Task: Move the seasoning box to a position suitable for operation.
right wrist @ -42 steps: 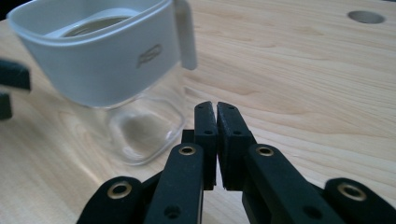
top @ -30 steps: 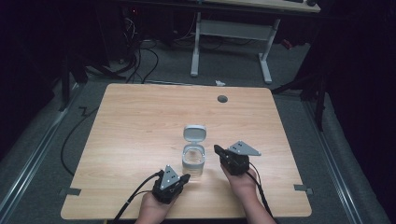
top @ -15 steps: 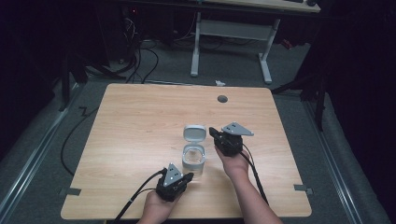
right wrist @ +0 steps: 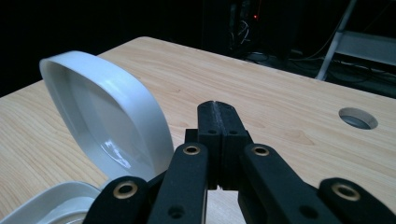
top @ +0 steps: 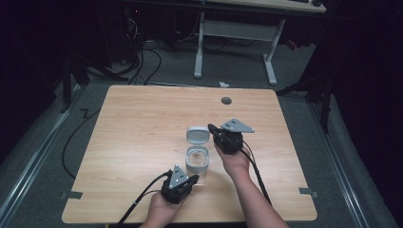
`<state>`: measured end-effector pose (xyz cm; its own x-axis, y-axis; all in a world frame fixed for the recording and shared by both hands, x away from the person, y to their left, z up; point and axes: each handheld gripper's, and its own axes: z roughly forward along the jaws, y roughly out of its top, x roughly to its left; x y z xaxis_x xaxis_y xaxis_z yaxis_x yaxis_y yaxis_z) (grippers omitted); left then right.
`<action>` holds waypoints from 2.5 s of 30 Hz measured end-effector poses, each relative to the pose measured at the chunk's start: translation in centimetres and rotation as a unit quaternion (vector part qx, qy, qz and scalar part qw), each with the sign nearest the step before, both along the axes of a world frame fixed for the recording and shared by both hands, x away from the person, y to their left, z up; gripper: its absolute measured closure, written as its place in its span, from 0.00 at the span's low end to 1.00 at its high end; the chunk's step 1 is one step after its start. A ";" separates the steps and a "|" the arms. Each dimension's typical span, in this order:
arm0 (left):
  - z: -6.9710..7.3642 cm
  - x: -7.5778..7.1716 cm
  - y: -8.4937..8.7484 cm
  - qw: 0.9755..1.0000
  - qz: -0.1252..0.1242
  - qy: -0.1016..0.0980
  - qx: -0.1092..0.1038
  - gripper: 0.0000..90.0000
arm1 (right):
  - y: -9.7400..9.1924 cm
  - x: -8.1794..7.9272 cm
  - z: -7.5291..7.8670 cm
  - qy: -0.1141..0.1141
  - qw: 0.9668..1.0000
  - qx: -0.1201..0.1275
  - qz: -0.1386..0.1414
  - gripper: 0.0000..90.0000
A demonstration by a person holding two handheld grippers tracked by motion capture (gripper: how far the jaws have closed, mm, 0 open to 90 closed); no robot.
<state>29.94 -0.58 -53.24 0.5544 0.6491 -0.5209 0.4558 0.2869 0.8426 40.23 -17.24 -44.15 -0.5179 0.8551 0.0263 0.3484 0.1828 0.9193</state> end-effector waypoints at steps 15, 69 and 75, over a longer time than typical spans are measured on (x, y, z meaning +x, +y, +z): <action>0.0 0.1 0.0 1.000 0.004 0.002 -0.006 1.00 | 0.3 -1.1 0.3 -0.008 1.000 -0.003 0.013 1.00; 1.3 -0.2 2.3 1.000 -0.004 0.005 -0.002 0.96 | -2.5 -7.2 -0.9 -0.014 1.000 -0.004 0.024 0.98; 1.6 0.7 6.2 1.000 0.021 0.011 0.020 0.88 | -4.6 -7.0 -2.3 0.007 1.000 -0.003 -0.002 0.96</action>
<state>30.68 5.66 -51.68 0.5153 0.6922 -0.5052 0.4627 0.2715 0.8439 33.24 -21.86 -46.46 -0.5146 0.8570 0.0279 0.3618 0.1876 0.9132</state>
